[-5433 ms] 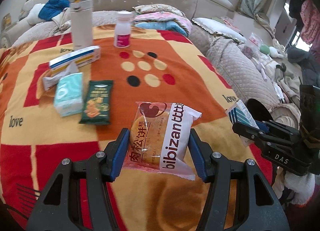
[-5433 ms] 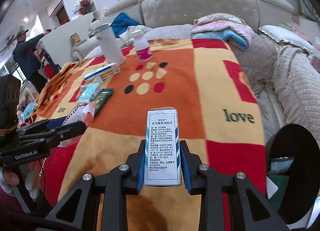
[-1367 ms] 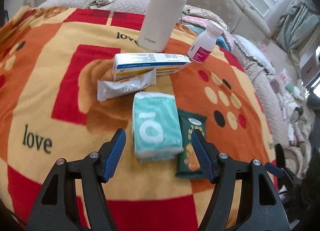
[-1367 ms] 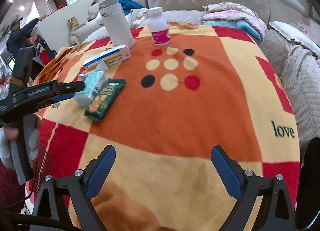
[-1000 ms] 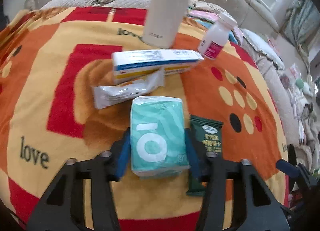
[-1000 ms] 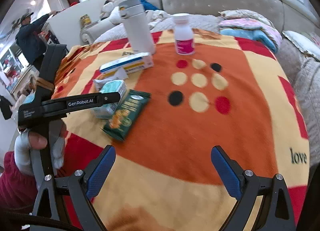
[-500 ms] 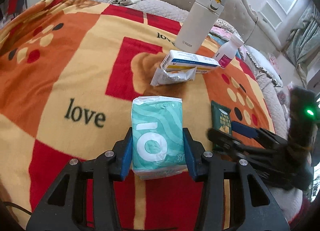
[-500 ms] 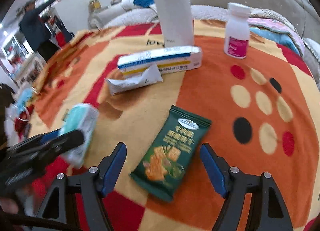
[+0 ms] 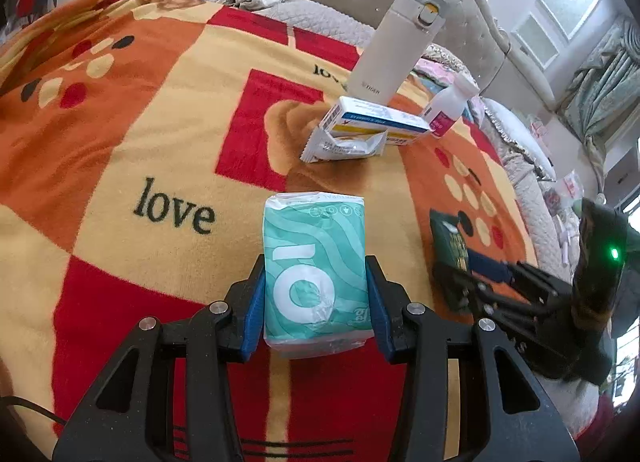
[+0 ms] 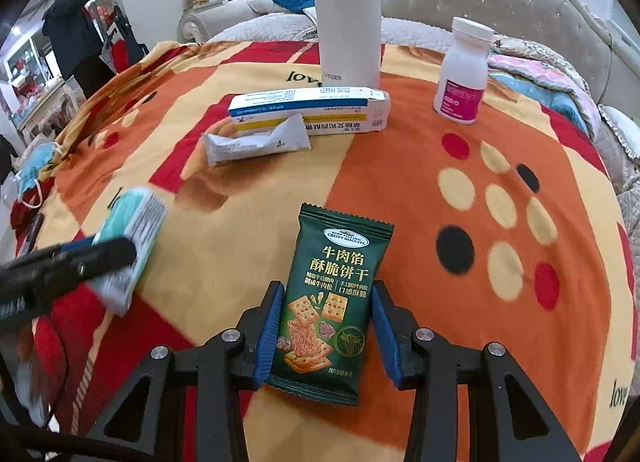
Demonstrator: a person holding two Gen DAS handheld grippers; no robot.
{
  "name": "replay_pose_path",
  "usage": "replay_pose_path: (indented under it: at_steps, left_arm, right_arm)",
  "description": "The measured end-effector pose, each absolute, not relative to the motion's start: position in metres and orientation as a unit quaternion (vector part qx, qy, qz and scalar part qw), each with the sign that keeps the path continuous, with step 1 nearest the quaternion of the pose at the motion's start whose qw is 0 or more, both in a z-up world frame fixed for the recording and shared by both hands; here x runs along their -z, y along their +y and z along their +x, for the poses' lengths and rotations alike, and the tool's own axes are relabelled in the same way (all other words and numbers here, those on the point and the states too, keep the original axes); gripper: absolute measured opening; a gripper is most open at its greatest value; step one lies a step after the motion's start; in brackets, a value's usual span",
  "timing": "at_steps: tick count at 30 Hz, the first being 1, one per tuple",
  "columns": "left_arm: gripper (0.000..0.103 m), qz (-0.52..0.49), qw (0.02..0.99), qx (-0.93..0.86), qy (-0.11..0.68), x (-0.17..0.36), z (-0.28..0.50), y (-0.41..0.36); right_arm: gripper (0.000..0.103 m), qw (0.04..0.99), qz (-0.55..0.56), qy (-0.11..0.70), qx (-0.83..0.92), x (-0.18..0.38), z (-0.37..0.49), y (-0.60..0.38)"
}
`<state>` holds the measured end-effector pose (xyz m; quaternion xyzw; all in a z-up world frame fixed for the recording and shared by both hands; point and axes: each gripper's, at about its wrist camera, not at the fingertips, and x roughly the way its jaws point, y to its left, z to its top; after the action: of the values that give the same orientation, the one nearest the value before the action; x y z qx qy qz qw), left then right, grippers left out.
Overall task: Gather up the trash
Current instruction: 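Carry the tissue pack and cracker bag over the black bin with both tools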
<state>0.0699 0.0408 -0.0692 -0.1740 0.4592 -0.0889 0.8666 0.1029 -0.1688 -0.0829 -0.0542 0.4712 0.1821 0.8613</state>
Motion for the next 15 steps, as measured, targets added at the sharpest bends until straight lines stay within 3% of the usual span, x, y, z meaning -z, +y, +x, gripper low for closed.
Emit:
replay_pose_path:
  at_steps: [15]
  left_arm:
    - [0.043, -0.153, 0.866, 0.118, 0.461, 0.056, 0.054, 0.003]
  right_arm:
    - [0.042, 0.881, -0.012, 0.436, -0.186, 0.057, 0.053, -0.22]
